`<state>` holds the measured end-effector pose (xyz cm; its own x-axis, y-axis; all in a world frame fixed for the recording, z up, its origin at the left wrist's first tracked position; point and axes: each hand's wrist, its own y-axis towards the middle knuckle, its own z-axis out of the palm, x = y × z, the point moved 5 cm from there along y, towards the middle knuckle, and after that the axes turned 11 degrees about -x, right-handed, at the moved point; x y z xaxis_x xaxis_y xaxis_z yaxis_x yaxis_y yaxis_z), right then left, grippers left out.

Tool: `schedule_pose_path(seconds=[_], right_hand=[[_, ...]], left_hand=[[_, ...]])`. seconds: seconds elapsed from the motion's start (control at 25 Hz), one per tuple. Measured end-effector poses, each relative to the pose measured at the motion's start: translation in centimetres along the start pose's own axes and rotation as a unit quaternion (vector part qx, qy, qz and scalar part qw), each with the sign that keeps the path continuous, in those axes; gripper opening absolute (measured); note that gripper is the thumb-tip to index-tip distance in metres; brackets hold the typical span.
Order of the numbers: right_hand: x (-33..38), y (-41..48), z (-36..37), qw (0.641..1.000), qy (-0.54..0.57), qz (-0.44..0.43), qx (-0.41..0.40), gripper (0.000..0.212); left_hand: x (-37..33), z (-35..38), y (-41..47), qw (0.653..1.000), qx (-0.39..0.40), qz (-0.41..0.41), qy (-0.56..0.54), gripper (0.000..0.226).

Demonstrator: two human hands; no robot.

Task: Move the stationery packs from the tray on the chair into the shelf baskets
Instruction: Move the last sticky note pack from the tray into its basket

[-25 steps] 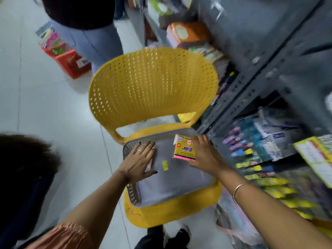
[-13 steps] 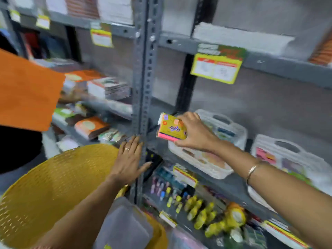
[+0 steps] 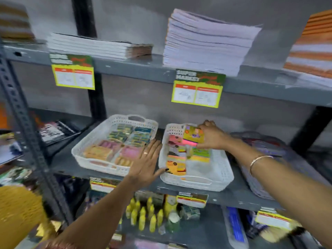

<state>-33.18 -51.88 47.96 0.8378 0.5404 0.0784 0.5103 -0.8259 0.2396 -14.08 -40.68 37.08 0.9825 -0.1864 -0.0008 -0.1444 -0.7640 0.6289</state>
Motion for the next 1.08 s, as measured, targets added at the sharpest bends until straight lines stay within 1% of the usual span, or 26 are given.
schedule_pose_path(seconds=[0.04,0.12,0.16,0.28,0.4,0.48,0.64,0.72,0.96,1.08], right_hand=[[-1.6,-0.7,0.8,1.0,0.002,0.019,0.015,0.093],[-4.4,-2.2,2.8,0.998,0.008,0.041,0.04,0.076],[-5.2,-2.8,3.8,0.998,0.01,0.042,0.054,0.074],[-6.5,-3.9,6.7,0.995,0.016,0.045,0.091,0.077],[-6.5,-4.0,8.2,0.994,0.014,0.034,0.098,0.081],[-6.2,-4.1,9.0,0.994,0.006,0.026,0.11,0.08],[-5.9,-4.3,10.9,0.988,-0.001,0.02,0.152,0.079],[-6.0,-4.2,11.5,0.986,-0.011,0.02,0.163,0.075],[-6.4,-4.5,13.1,0.976,-0.029,0.036,0.213,0.061],[-6.4,-4.5,13.4,0.974,-0.033,0.035,0.223,0.061]], left_hand=[[-0.3,0.6,-0.5,1.0,0.008,-0.009,-0.019,0.082],[-0.8,1.5,-1.5,0.998,0.027,-0.016,-0.048,0.082],[-0.9,1.8,-2.0,0.998,0.038,-0.018,-0.054,0.082],[-0.4,3.6,-3.9,0.994,0.08,-0.038,-0.057,0.082],[0.1,5.6,-5.2,0.989,0.131,-0.059,-0.041,0.086],[0.3,6.5,-5.3,0.987,0.15,-0.054,-0.031,0.09],[-0.1,7.4,-5.2,0.986,0.16,-0.028,-0.036,0.084],[0.0,7.6,-5.2,0.986,0.159,-0.02,-0.032,0.083],[0.2,7.8,-5.4,0.987,0.158,-0.018,-0.039,0.083],[0.2,7.9,-5.4,0.987,0.156,-0.014,-0.034,0.084]])
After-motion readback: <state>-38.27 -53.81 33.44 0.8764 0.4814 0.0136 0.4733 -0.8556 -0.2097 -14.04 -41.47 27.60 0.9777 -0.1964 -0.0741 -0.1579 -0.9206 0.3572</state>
